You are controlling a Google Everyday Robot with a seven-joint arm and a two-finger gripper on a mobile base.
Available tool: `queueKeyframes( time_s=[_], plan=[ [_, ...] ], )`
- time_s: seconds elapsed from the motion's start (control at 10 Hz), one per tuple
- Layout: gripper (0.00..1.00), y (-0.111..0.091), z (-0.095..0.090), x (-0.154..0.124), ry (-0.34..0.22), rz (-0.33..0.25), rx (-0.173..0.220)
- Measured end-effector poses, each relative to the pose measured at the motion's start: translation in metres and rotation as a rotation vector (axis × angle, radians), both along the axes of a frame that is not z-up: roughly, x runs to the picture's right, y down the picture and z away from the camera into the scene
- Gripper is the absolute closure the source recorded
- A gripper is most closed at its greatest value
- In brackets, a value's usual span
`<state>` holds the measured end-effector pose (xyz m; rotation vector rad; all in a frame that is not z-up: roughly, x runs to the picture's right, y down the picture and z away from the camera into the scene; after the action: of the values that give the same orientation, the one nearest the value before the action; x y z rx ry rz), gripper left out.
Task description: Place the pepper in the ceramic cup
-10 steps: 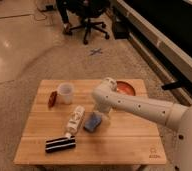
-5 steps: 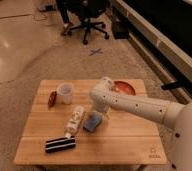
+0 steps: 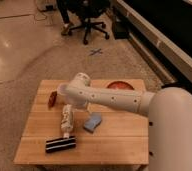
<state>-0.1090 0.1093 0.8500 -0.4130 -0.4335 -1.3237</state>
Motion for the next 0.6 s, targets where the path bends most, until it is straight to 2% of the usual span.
queueKeyframes(
  time_s=[0.3,0.6],
  plan=[
    [0.30,-0.035,-0.009,-0.051,-0.052,-0.053,0.042],
    [0.30,-0.046,-0.026,-0.088,-0.092,-0.101,0.047]
  ],
)
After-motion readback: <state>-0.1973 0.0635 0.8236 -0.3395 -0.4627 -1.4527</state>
